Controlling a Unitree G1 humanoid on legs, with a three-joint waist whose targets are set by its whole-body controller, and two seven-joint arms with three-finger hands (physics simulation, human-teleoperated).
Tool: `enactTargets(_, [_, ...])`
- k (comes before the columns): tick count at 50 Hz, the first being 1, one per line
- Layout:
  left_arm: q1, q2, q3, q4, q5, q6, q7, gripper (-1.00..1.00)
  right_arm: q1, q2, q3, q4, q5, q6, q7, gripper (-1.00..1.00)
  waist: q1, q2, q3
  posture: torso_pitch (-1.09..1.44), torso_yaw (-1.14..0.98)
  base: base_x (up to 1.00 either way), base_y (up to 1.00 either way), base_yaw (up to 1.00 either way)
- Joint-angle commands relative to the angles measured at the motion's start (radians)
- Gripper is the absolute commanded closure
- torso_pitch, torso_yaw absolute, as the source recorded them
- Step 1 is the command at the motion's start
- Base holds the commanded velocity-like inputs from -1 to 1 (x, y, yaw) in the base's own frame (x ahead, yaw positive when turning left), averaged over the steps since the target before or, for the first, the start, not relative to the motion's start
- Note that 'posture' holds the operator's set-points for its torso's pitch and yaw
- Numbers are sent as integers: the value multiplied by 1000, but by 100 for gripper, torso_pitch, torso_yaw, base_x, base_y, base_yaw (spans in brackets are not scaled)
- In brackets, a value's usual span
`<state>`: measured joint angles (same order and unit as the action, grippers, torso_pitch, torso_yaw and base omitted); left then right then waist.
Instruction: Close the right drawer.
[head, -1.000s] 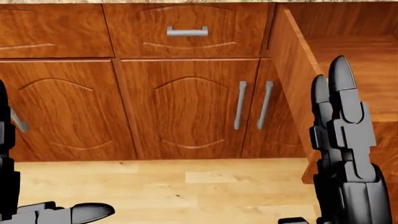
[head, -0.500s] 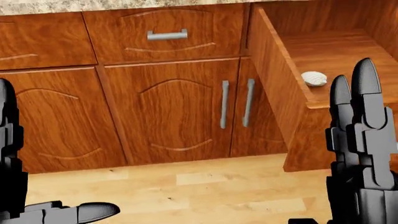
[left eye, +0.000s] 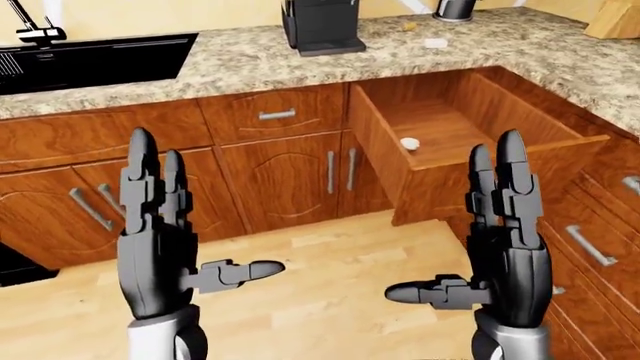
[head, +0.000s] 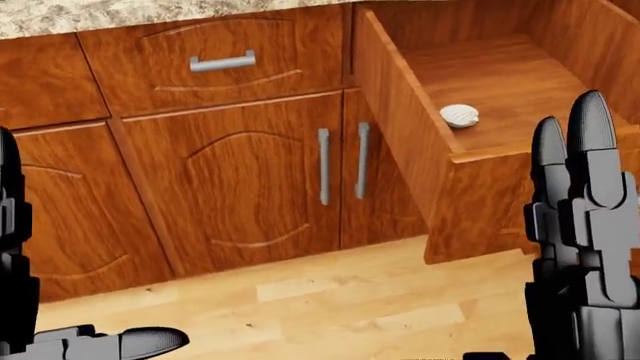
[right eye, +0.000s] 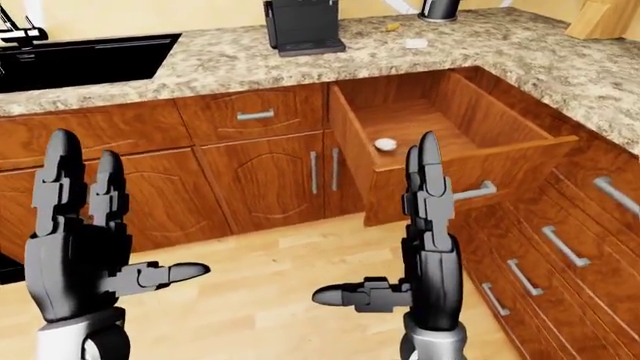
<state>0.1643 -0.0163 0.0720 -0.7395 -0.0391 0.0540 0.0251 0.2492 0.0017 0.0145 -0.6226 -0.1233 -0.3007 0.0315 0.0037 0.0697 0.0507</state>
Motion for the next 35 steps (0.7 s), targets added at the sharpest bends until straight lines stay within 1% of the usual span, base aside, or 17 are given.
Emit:
enactTargets(1, [-7, 1, 3, -30, -1, -22, 1, -100, -6, 0, 5, -29, 1, -20, 0, -100, 2, 3, -16, 0, 0, 0, 0, -21])
enactTargets(2, [-6, 1, 3, -30, -1, -23, 0, -100, -5, 0, 6, -29, 1, -21, 1, -100, 10, -11, -7, 0, 0, 0, 0, -21])
enactTargets(3, [-5, 1, 2, -32, -1, -23, 0, -100, -3, 0, 7, -30, 2, -21, 1, -100, 3, -5, -1, 0, 0, 0, 0, -21])
enactTargets(6, [-3, 1, 2, -30, 0, -27, -1, -100, -3, -1, 7, -30, 2, -22, 1, -100, 0, -23, -14, 0, 0, 0, 0, -21])
enactTargets(10, [-2, 0, 1, -26, 1, -31, -3, -100, -2, -1, 10, -28, 4, -23, 3, -100, 2, -59, -11, 0, 0, 0, 0, -22])
enactTargets(12, [-3, 1, 3, -25, -1, -30, -3, -100, -2, -2, 12, -27, 3, -22, 4, -100, 3, -90, -13, 0, 0, 0, 0, -21])
enactTargets(14, [-6, 1, 4, -15, 0, -35, -2, -100, -2, -2, 13, -27, 2, -22, 5, -100, -3, -152, -32, 0, 0, 0, 0, -21])
enactTargets(15, [-7, 1, 4, -15, 1, -34, -2, -100, -2, -2, 13, -26, 3, -23, 5, -100, -15, -121, -21, 0, 0, 0, 0, -22])
enactTargets(17, [-7, 1, 3, -16, 1, -34, -2, -100, -2, -2, 13, -25, 2, -23, 5, -100, -11, -122, -14, 0, 0, 0, 0, -21])
enactTargets(24, [-10, 2, 4, -17, 0, -31, -1, -100, -3, -2, 12, -25, 5, -25, 4, -100, -5, -56, -3, 0, 0, 0, 0, -21])
enactTargets(26, [-9, 2, 3, -16, 0, -33, -2, -100, -2, -2, 12, -24, 4, -26, 4, -100, -5, -19, -5, 0, 0, 0, 0, -21])
enactTargets(27, [-10, 2, 3, -15, 0, -33, -1, -100, -2, -2, 12, -25, 5, -25, 5, -100, -4, 12, -15, 0, 0, 0, 0, -22])
enactTargets(28, [-10, 2, 4, -15, 0, -33, -1, -100, -2, -2, 12, -25, 5, -25, 4, -100, -7, 14, -25, 0, 0, 0, 0, -21])
enactTargets(29, [-10, 2, 3, -16, 0, -33, -1, -100, -2, -2, 13, -25, 3, -25, 4, -100, 9, -8, -10, 0, 0, 0, 0, -21])
enactTargets(30, [-10, 2, 3, -16, 0, -33, -1, -100, -1, -2, 13, -26, 4, -25, 4, -100, 1, -1, -3, 0, 0, 0, 0, -21])
enactTargets(33, [-8, 2, 1, -12, 1, -35, -2, -100, 0, -2, 13, -29, 6, -25, 4, -100, -1, -20, -16, 0, 0, 0, 0, -21])
enactTargets(35, [-6, 1, -2, -13, 3, -37, -2, -100, 0, -2, 12, -29, 6, -24, 3, -100, 1, -37, -14, 0, 0, 0, 0, -21])
